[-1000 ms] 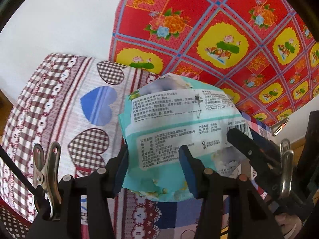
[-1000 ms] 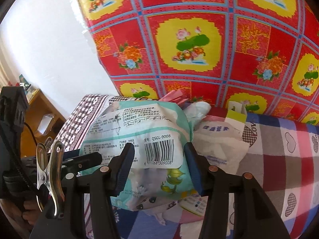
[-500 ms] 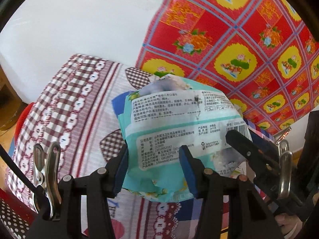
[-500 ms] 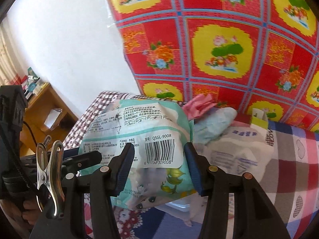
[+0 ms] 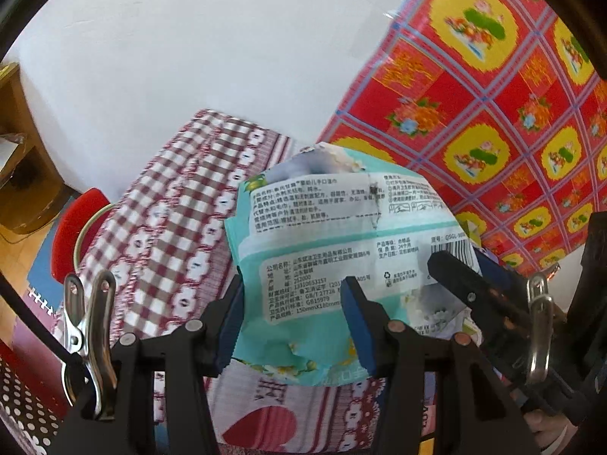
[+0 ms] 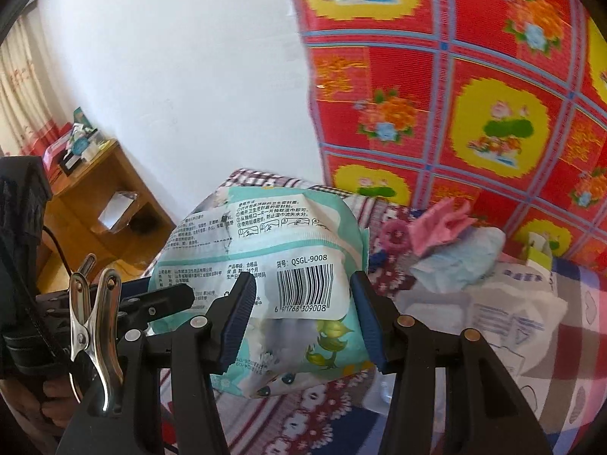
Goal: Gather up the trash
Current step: 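Carry the teal wipes package with both tools over the red bucket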
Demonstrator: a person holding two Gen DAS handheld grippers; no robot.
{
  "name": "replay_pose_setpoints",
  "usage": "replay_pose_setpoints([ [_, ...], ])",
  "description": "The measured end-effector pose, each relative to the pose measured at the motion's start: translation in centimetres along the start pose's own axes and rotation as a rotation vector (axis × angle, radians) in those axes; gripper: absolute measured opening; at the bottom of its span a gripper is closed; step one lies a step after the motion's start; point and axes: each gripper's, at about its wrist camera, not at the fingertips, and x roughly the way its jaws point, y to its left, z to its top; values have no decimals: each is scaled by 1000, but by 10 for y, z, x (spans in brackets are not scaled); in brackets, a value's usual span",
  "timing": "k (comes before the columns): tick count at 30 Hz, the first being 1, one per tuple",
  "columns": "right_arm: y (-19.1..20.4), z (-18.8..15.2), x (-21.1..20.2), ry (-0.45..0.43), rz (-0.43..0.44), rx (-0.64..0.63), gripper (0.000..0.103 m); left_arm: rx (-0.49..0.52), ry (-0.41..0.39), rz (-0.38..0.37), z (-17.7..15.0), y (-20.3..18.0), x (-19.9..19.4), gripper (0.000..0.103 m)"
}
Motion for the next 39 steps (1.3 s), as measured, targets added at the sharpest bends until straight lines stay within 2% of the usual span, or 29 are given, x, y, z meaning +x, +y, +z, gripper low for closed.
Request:
replay_pose_setpoints([
  [17, 80, 16, 34, 25, 48, -99, 53, -97, -39, 51, 5, 83, -26, 52],
  [39, 194, 45, 102, 79, 124, -253, 53, -242, -59, 130, 24, 207, -37, 52],
])
